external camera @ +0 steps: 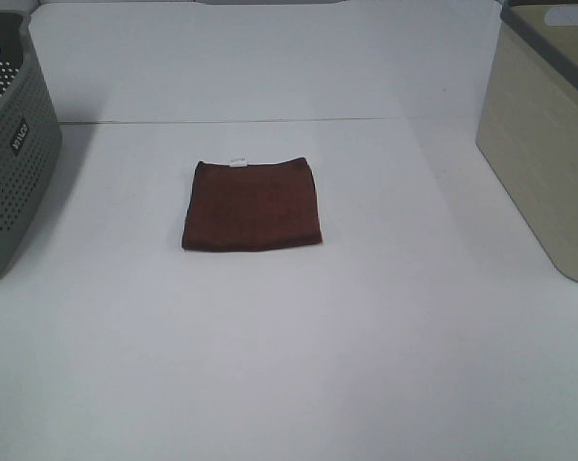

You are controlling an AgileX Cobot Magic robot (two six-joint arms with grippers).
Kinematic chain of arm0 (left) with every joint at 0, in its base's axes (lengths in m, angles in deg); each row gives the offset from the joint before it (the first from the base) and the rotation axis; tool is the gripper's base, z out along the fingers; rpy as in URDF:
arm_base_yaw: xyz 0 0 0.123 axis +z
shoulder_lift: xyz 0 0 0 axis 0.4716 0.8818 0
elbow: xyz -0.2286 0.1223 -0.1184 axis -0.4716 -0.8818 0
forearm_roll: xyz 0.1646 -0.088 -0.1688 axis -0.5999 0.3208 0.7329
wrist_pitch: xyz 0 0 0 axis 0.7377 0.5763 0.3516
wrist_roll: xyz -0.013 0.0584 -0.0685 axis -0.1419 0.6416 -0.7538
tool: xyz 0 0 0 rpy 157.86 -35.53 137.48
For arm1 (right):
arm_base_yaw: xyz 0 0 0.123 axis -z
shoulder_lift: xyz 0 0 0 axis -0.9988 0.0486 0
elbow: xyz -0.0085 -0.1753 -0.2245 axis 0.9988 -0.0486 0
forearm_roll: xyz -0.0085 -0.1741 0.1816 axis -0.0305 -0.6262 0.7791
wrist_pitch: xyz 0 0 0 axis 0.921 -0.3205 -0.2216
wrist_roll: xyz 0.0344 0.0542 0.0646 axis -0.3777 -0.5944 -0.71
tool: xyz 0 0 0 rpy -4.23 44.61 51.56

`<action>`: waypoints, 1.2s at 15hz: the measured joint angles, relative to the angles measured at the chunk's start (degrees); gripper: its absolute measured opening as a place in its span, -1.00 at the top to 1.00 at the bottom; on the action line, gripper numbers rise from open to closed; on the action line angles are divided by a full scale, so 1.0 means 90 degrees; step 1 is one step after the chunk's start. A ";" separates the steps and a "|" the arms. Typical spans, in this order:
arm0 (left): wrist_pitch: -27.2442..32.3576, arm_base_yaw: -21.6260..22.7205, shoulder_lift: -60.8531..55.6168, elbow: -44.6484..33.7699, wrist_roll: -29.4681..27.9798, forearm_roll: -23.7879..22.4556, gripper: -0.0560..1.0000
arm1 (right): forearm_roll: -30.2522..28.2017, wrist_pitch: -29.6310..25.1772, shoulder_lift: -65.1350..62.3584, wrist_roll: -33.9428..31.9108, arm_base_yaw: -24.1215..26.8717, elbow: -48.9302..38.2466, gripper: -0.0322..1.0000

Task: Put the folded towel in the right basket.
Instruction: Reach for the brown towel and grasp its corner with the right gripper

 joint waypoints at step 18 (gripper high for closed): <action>0.0000 0.0000 0.0000 0.0000 0.0000 0.0000 -0.77 | 0.0000 0.0000 0.0000 0.0000 0.0000 0.0000 -0.88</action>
